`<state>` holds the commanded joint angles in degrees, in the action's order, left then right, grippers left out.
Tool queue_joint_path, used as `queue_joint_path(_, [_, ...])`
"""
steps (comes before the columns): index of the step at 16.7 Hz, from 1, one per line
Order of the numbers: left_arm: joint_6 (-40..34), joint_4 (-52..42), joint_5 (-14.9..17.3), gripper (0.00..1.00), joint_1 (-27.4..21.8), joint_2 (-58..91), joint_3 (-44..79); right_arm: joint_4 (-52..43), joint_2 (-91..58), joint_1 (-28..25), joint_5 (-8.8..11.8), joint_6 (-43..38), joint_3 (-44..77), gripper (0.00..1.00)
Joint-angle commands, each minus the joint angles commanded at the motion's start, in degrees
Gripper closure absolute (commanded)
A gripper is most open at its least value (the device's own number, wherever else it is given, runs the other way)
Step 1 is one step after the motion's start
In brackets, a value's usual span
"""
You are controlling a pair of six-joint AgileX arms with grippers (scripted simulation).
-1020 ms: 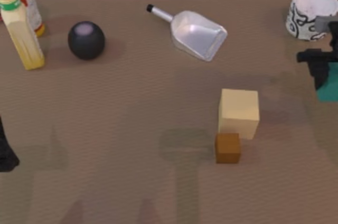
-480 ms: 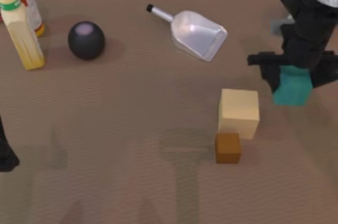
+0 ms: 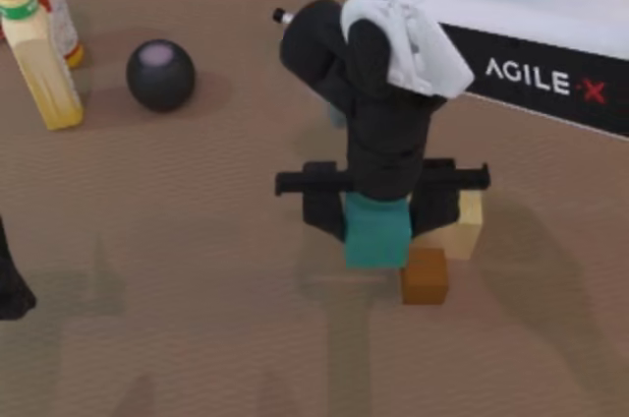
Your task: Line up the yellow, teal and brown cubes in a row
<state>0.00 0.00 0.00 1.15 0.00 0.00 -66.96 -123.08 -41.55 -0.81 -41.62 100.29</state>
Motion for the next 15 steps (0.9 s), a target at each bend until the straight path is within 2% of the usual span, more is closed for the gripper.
queue_joint_path(2, [0.0, 0.0, 0.0, 0.0, 0.0, 0.0, 0.0, -0.1, 0.3, -2.0, -0.1, -2.0, 0.4, 1.0])
queue_joint_path(8, [0.0, 0.0, 0.0, 0.0, 0.0, 0.0, 0.0, 1.0, -0.1, -2.0, 0.0, -2.1, -0.6, 1.0])
queue_joint_path(15, [0.0, 0.0, 0.0, 0.0, 0.0, 0.0, 0.0, 13.4, -3.8, -2.3, -0.1, -2.3, -9.0, 1.0])
